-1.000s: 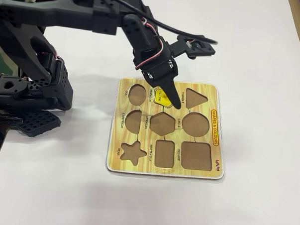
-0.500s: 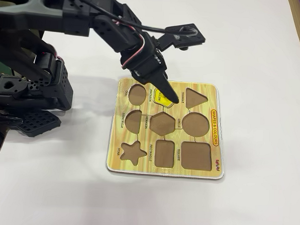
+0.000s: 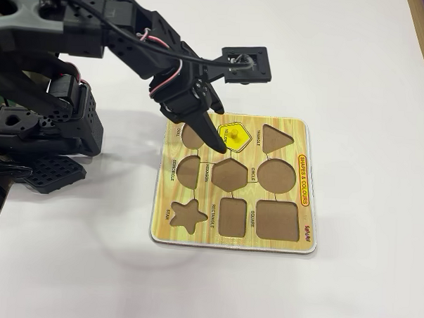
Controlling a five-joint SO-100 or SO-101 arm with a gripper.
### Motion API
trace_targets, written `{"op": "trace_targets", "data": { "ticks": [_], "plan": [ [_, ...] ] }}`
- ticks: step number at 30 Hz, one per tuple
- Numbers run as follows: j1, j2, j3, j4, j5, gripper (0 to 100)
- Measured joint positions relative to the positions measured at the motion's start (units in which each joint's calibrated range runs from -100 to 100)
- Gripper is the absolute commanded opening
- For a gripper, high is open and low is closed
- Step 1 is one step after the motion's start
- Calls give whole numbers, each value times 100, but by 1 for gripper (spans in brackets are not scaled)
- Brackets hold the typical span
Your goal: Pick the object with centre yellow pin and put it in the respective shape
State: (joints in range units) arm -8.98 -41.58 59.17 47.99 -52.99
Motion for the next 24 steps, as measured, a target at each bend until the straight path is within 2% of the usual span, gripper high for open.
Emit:
{"op": "trace_targets", "data": {
  "ticks": [24],
  "plan": [
    [19,-3729,2617,0,-5,29]
  ]
}}
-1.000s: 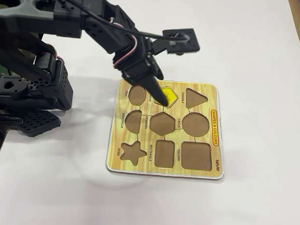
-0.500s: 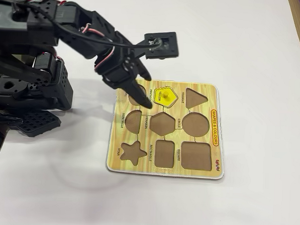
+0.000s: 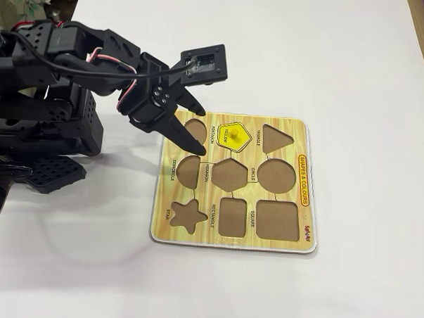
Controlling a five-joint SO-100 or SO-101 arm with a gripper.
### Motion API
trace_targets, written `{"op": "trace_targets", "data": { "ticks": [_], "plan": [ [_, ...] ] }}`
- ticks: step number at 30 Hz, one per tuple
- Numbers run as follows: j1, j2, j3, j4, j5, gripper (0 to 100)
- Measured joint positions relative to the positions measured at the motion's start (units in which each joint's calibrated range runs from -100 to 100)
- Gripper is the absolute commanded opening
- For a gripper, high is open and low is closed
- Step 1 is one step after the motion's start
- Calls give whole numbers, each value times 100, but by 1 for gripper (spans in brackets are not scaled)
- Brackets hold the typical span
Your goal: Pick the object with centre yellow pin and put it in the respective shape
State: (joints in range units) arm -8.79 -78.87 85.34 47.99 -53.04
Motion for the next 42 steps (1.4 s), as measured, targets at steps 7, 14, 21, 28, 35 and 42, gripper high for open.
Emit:
{"op": "trace_targets", "data": {
  "ticks": [7,14,21,28,35,42],
  "plan": [
    [0,-936,998,0,0,29],
    [571,-1486,1331,9,-5,29],
    [795,-1649,1331,1131,-5,29],
    [851,-1778,1331,2459,-31,29],
    [851,-1778,1331,2554,10,28],
    [851,-1778,1331,2554,26,28]
  ]
}}
